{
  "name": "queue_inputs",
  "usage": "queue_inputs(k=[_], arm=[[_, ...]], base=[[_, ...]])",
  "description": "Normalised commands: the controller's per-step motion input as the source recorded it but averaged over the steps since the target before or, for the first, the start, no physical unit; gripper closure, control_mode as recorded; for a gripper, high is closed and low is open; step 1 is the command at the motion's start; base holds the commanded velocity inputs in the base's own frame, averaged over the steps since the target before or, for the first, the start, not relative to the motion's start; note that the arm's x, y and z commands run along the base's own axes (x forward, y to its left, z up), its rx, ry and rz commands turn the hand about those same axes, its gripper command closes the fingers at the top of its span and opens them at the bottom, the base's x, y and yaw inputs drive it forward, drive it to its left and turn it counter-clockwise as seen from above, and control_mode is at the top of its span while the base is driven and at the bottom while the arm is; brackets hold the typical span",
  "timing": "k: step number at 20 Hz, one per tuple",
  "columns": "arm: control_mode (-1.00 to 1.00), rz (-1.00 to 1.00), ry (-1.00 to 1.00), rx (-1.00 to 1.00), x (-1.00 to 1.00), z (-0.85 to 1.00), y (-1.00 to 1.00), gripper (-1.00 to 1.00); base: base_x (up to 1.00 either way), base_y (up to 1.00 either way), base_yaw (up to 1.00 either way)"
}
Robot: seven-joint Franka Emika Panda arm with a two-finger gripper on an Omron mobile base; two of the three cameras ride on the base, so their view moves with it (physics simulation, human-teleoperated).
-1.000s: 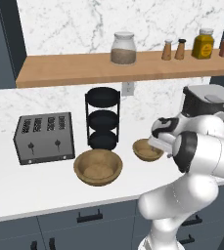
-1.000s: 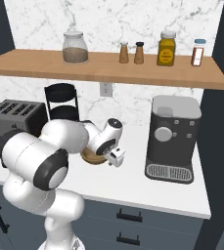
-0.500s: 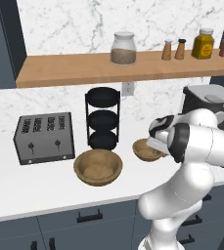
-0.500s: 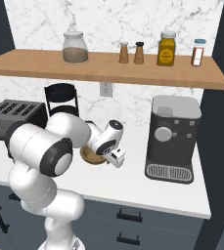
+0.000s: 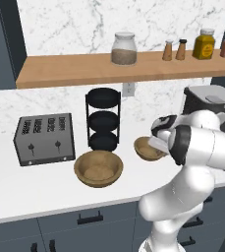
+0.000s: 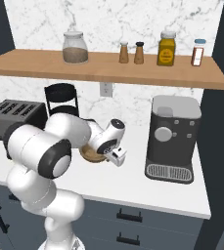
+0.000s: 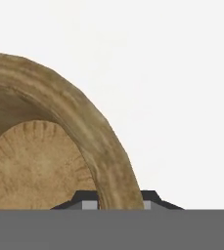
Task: Pick up the bowls on the counter and stack them on top of one another in the open cabinet. Place the smaller bowl on top of the larger bowl.
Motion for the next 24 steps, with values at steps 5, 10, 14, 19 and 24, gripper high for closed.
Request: queue_inputs(k=[5,10,14,19,24], arm=[[-1.00,0.00,-0.25,0.00,-0.59,0.72,0.31,1.00],[-1.00,0.04,-0.08,0.00,-0.63,1.00,0.45,1.00],[-1.00,0.09,0.00,0.00,-0.36,0.84,0.68,1.00],[-1.00,0.13,0.03,0.00,-0.24,0.36,0.62,1.00],[-1.00,0.11,0.00,0.00,-0.20,0.19,0.75,1.00]], base=[[0.00,0.00,0.00],[0.00,0.00,0.00],[0.00,0.00,0.00],[0.00,0.00,0.00],[0.00,0.00,0.00]])
